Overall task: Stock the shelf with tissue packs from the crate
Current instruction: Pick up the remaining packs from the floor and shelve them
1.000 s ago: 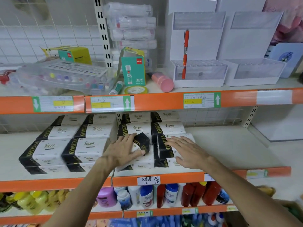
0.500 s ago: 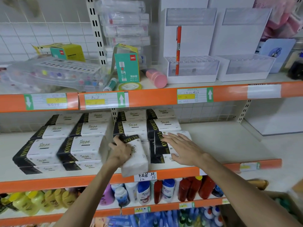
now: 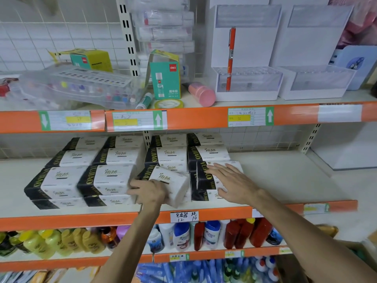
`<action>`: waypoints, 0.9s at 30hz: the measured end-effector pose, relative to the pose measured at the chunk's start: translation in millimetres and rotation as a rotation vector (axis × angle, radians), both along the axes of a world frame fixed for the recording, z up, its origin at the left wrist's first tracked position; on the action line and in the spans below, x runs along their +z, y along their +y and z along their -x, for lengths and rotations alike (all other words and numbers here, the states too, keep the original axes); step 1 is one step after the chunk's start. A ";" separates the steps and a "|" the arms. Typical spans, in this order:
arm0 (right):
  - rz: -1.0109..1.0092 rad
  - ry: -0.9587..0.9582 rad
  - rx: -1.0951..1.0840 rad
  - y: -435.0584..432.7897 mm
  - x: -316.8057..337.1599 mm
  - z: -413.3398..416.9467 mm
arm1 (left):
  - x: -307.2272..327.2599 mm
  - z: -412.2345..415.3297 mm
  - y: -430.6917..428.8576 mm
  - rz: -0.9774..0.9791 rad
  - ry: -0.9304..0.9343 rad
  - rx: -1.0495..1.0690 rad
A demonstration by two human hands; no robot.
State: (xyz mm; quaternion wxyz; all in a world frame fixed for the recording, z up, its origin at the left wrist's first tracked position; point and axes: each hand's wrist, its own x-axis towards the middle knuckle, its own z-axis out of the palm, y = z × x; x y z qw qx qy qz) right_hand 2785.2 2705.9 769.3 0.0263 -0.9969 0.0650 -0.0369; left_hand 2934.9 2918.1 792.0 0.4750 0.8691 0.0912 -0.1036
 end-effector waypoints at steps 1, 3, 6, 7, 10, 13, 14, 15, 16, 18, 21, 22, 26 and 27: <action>0.003 -0.001 -0.002 -0.2 -0.3 -0.1 | 2.3 2.1 2.2 -0.076 -0.045 -0.056; 0.000 -0.005 -0.006 0.7 -0.9 -0.2 | 5.6 5.6 12.7 -0.274 -0.216 -0.240; -0.002 -0.018 -0.005 0.5 -2.6 -0.9 | -13.4 1.0 31.3 -0.648 -0.515 -0.478; -0.006 -0.018 -0.006 0.0 -2.8 -0.9 | -14.3 2.0 34.8 -0.664 -0.579 -0.553; -0.011 -0.018 -0.011 -1.9 -4.8 -0.7 | -12.5 0.1 46.0 -0.714 -0.763 -0.847; -0.039 -0.045 -0.019 -0.8 -5.2 -1.0 | 0.8 -15.9 55.2 -0.851 -0.632 -1.076; -0.052 -0.058 -0.029 -0.2 -5.2 -0.8 | 4.1 -21.0 56.6 -0.901 -0.596 -1.114; -0.057 -0.067 -0.034 0.3 -5.6 -0.4 | 5.0 -25.3 56.5 -0.925 -0.591 -1.133; -0.052 -0.072 -0.030 1.0 -6.2 -0.2 | 3.8 -27.5 55.9 -0.927 -0.606 -1.127; -0.032 -0.065 -0.004 2.3 -6.8 -0.6 | -2.5 -30.4 50.1 -0.932 -0.724 -1.032; -0.022 -0.050 0.034 7.4 -8.4 -4.3 | -10.3 -32.5 40.3 -0.880 -0.872 -0.892; -0.029 -0.056 0.035 9.2 -8.8 -6.0 | -11.6 -35.6 37.7 -0.854 -0.905 -0.878; -0.054 -0.060 0.013 10.7 -6.6 -14.1 | -11.0 -46.3 34.0 -0.829 -0.937 -0.892; -0.056 -0.059 0.007 10.5 -5.5 -15.8 | -9.3 -48.3 33.6 -0.832 -0.923 -0.912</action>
